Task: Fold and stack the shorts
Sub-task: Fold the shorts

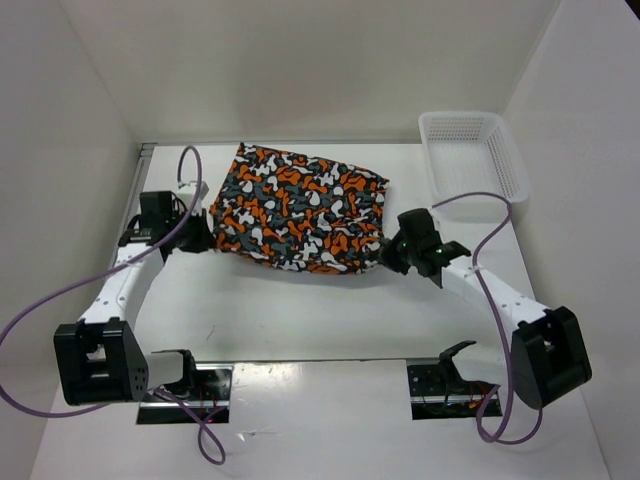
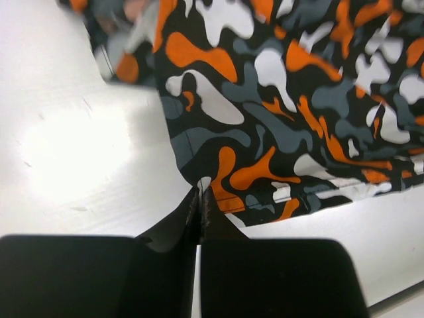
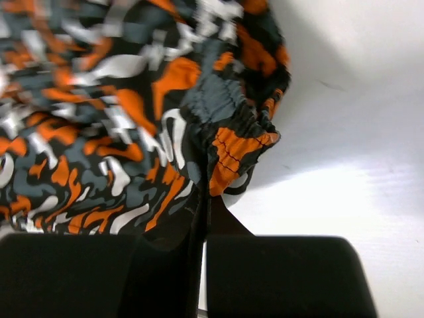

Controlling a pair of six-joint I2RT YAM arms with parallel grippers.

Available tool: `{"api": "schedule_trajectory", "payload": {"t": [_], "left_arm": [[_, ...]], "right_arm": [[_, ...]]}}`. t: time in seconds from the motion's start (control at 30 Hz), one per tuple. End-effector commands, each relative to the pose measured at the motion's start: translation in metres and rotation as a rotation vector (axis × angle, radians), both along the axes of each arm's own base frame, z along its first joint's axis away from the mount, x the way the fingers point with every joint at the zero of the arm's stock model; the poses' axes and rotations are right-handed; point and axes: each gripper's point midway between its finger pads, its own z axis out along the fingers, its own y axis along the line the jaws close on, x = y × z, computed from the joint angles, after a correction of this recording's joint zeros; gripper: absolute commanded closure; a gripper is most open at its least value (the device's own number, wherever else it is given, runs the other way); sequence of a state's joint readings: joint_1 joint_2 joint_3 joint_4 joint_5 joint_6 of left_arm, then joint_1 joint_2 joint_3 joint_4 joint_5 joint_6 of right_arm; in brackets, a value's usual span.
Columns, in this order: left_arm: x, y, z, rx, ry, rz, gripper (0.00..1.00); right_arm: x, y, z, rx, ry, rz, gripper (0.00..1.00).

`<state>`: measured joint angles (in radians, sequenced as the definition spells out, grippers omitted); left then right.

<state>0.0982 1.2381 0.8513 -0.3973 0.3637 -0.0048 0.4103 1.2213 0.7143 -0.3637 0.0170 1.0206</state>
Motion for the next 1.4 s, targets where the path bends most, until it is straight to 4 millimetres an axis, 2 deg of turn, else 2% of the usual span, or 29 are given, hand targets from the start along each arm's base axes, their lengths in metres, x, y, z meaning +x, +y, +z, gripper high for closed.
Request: {"api": "schedule_trajectory", "payload": {"t": [0.0, 0.07, 0.1, 0.13, 0.2, 0.27, 0.33, 0.37, 0.5, 0.53, 0.6, 0.63, 0.67, 0.73, 0.77, 0.8, 0.83, 0.87, 0.9, 0.93, 0.97, 1.0, 1.03, 1.07, 1.1, 1.2, 1.27, 1.3, 1.37], "left_arm": [[0.02, 0.001, 0.035, -0.011, -0.046, -0.012, 1.0], [0.026, 0.002, 0.051, -0.008, -0.074, -0.012, 1.0], [0.031, 0.002, 0.057, -0.007, -0.086, -0.012, 1.0], [0.031, 0.002, 0.064, -0.007, -0.089, -0.012, 1.0], [0.041, 0.006, 0.091, 0.0, -0.144, -0.003, 1.0], [0.041, 0.005, 0.103, -0.016, -0.157, -0.013, 1.0], [0.041, 0.007, 0.121, -0.047, -0.195, -0.026, 1.0], [0.041, 0.004, 0.126, -0.059, -0.206, -0.041, 1.0], [0.036, 0.0, 0.158, -0.084, -0.284, -0.071, 1.0], [0.035, 0.0, 0.162, -0.083, -0.287, -0.071, 1.0], [0.032, -0.002, 0.19, -0.089, -0.359, -0.092, 1.0], [0.033, 0.0, 0.198, -0.09, -0.378, -0.093, 1.0], [0.03, -0.002, 0.218, -0.085, -0.429, -0.107, 1.0], [0.031, 0.0, 0.244, -0.072, -0.491, -0.11, 1.0], [0.029, 0.001, 0.257, -0.07, -0.519, -0.114, 1.0], [0.026, -0.001, 0.283, -0.059, -0.58, -0.129, 1.0], [0.026, 0.002, 0.297, -0.05, -0.621, -0.13, 1.0], [0.026, 0.003, 0.313, -0.038, -0.671, -0.138, 1.0], [0.023, 0.006, 0.327, -0.029, -0.71, -0.141, 1.0], [0.016, 0.006, 0.356, -0.006, -0.784, -0.151, 1.0], [0.011, 0.004, 0.373, 0.004, -0.832, -0.171, 1.0], [0.006, 0.007, 0.388, 0.023, -0.868, -0.163, 1.0], [0.003, 0.004, 0.4, 0.029, -0.897, -0.177, 1.0], [-0.005, 0.002, 0.426, 0.053, -0.959, -0.185, 1.0], [-0.01, 0.0, 0.436, 0.063, -0.987, -0.189, 1.0], [-0.026, -0.004, 0.471, 0.107, -1.098, -0.204, 1.0], [-0.038, -0.007, 0.49, 0.129, -1.149, -0.202, 1.0], [-0.049, -0.008, 0.51, 0.154, -1.205, -0.196, 1.0], [-0.062, -0.011, 0.525, 0.17, -1.239, -0.188, 1.0]], "right_arm": [[0.028, 0.006, 0.08, -0.012, -0.247, 0.064, 1.0], [0.033, 0.009, 0.102, -0.014, -0.306, 0.095, 1.0], [0.036, 0.009, 0.123, -0.024, -0.359, 0.116, 1.0], [0.036, 0.008, 0.128, -0.035, -0.367, 0.127, 1.0], [0.037, 0.01, 0.146, -0.051, -0.405, 0.16, 1.0], [0.035, 0.008, 0.15, -0.069, -0.402, 0.174, 1.0], [0.034, 0.005, 0.164, -0.074, -0.435, 0.169, 1.0], [0.033, 0.004, 0.161, -0.085, -0.426, 0.177, 1.0], [0.028, -0.002, 0.177, -0.104, -0.468, 0.174, 1.0], [0.026, -0.003, 0.174, -0.118, -0.46, 0.184, 1.0], [0.03, -0.008, 0.19, -0.127, -0.491, 0.173, 1.0], [0.031, -0.008, 0.19, -0.137, -0.485, 0.18, 1.0], [0.033, -0.007, 0.208, -0.136, -0.529, 0.182, 1.0], [0.036, -0.005, 0.219, -0.142, -0.536, 0.202, 1.0], [0.035, -0.004, 0.246, -0.134, -0.592, 0.21, 1.0], [0.035, -0.004, 0.253, -0.141, -0.598, 0.215, 1.0], [0.033, -0.003, 0.265, -0.143, -0.623, 0.232, 1.0], [0.03, -0.002, 0.292, -0.127, -0.678, 0.239, 1.0], [0.026, -0.004, 0.301, -0.132, -0.688, 0.243, 1.0], [0.022, -0.005, 0.324, -0.115, -0.734, 0.242, 1.0], [0.018, -0.005, 0.333, -0.116, -0.754, 0.254, 1.0], [0.011, -0.008, 0.343, -0.126, -0.772, 0.259, 1.0], [0.004, -0.009, 0.362, -0.108, -0.812, 0.263, 1.0], [-0.002, -0.012, 0.374, -0.111, -0.84, 0.263, 1.0], [-0.01, -0.014, 0.381, -0.103, -0.851, 0.269, 1.0], [-0.037, -0.023, 0.425, -0.077, -0.959, 0.265, 1.0], [-0.05, -0.023, 0.442, -0.054, -0.995, 0.286, 1.0], [-0.065, -0.027, 0.461, -0.038, -1.047, 0.284, 1.0], [-0.078, -0.026, 0.475, -0.013, -1.084, 0.313, 1.0]]}}
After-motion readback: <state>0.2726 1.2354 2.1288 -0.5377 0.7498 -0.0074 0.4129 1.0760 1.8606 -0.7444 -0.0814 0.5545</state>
